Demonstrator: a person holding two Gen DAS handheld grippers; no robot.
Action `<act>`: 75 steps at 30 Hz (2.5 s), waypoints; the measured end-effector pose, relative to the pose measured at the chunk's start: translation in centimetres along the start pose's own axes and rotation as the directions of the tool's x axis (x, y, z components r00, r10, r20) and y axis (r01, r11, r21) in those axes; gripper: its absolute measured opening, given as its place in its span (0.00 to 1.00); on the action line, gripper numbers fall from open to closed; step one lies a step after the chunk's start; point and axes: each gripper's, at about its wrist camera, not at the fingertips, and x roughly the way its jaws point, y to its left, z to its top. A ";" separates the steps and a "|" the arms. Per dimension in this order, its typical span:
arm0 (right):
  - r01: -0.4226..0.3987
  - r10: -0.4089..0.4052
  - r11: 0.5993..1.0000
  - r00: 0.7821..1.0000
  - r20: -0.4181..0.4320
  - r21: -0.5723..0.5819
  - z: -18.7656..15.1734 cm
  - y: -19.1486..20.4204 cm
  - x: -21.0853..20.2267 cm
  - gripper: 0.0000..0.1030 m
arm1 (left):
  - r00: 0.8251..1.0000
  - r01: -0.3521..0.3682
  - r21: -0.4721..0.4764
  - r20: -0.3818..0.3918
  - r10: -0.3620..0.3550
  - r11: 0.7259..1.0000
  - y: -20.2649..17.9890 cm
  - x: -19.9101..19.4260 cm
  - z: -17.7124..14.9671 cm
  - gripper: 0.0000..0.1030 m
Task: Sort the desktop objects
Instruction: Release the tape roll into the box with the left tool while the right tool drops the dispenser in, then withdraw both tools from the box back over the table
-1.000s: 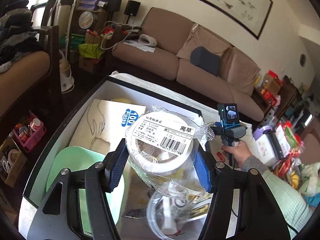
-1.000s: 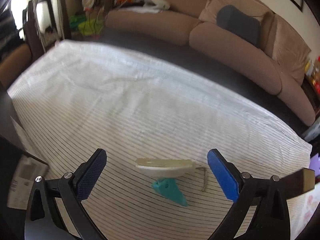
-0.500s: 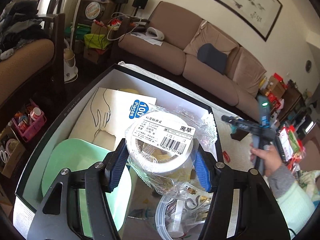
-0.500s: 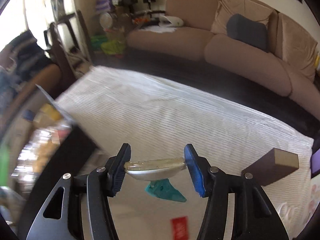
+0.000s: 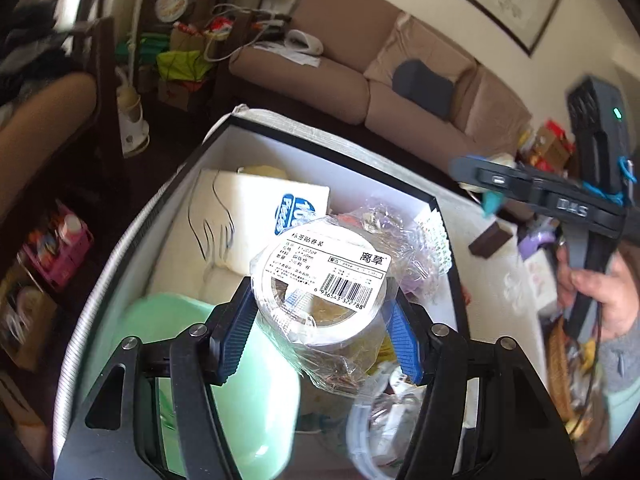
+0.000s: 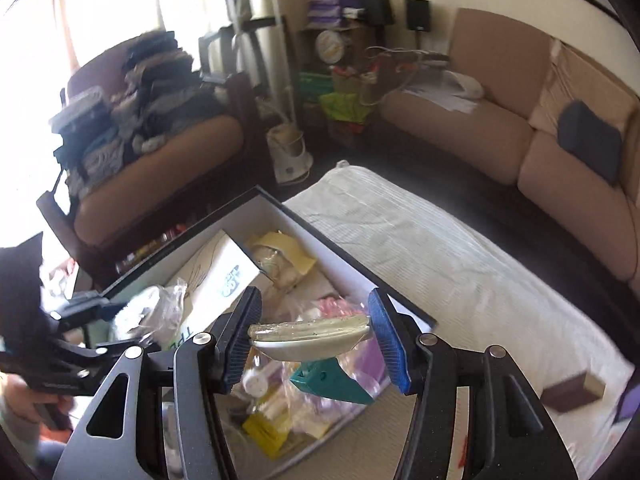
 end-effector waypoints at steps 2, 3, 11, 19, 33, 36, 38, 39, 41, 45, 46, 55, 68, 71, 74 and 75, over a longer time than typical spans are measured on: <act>0.000 -0.002 0.997 1.000 -0.023 -0.073 0.4 1.5 2.3 0.56 | 1.000 -0.018 0.041 -0.020 0.019 0.999 0.6 -0.3 1.8 0.57; 0.000 -0.004 0.994 0.999 -0.034 -0.109 0.5 2.0 3.6 0.56 | 0.999 -0.024 0.050 -0.031 0.026 0.998 1.0 -0.4 2.7 0.57; -0.034 -0.002 0.928 0.995 -0.097 -0.370 -2.5 6.1 8.7 0.56 | 0.994 -0.066 0.082 -0.084 0.073 0.994 3.9 2.0 6.6 0.57; -0.058 -0.004 0.870 0.992 -0.125 -0.490 -5.4 7.1 7.7 0.63 | 0.991 -0.038 0.109 -0.123 0.051 0.993 3.0 5.0 6.7 0.57; -0.143 0.140 0.980 0.990 -0.032 -0.140 -6.3 2.1 -1.1 0.80 | 0.967 -0.042 0.257 -0.233 0.104 0.965 -4.0 12.4 10.4 0.57; -0.149 0.148 0.986 0.989 -0.009 -0.074 -6.7 0.5 -2.1 0.80 | 0.951 -0.060 0.311 -0.270 0.149 0.948 -6.5 14.8 10.7 0.57; -0.142 0.141 0.988 0.990 -0.009 -0.060 -7.2 0.0 -2.6 0.80 | 0.938 -0.061 0.332 -0.303 0.167 0.941 -8.1 16.5 10.9 0.57; -0.140 0.140 0.989 0.990 -0.010 -0.054 -7.4 -0.3 -2.8 0.80 | 0.932 -0.061 0.331 -0.320 0.172 0.942 -8.6 17.3 11.0 0.57; -0.143 0.143 0.989 0.990 -0.009 -0.042 -7.7 -0.6 -3.1 0.80 | 0.923 -0.072 0.336 -0.335 0.191 0.939 -9.5 18.8 10.8 0.57; -0.156 0.156 0.987 0.988 -0.004 -0.024 -8.4 -0.7 -3.4 0.80 | 0.910 -0.128 0.341 -0.334 0.247 0.931 -9.5 20.0 9.9 0.59; -0.162 0.161 0.987 0.987 -0.004 -0.022 -8.5 -0.7 -3.5 0.80 | 0.909 -0.138 0.324 -0.334 0.249 0.936 -9.1 19.9 9.9 0.60; -0.187 0.188 0.982 0.982 -0.005 0.032 -8.8 0.1 -2.4 0.80 | 0.966 -0.105 0.243 -0.206 0.157 0.964 -7.7 12.7 12.8 0.64; -0.162 0.164 0.986 0.985 -0.048 0.046 -9.1 1.5 -2.5 0.80 | 0.935 -0.131 0.234 -0.294 0.198 0.964 -8.4 18.1 10.7 0.35; -0.125 0.128 0.991 0.990 -0.060 0.057 -9.0 2.0 -2.3 0.80 | 0.967 -0.113 0.174 -0.208 0.149 0.978 -7.6 13.6 10.8 0.63; -0.099 0.103 0.993 0.993 -0.059 0.067 -8.8 2.9 -2.1 0.80 | 0.983 -0.112 0.143 -0.126 0.131 0.983 -6.3 8.6 9.7 0.81; -0.084 0.088 0.994 0.994 -0.062 0.068 -8.7 3.2 -2.0 0.80 | 0.985 -0.114 0.133 -0.111 0.129 0.985 -5.8 7.2 9.3 0.81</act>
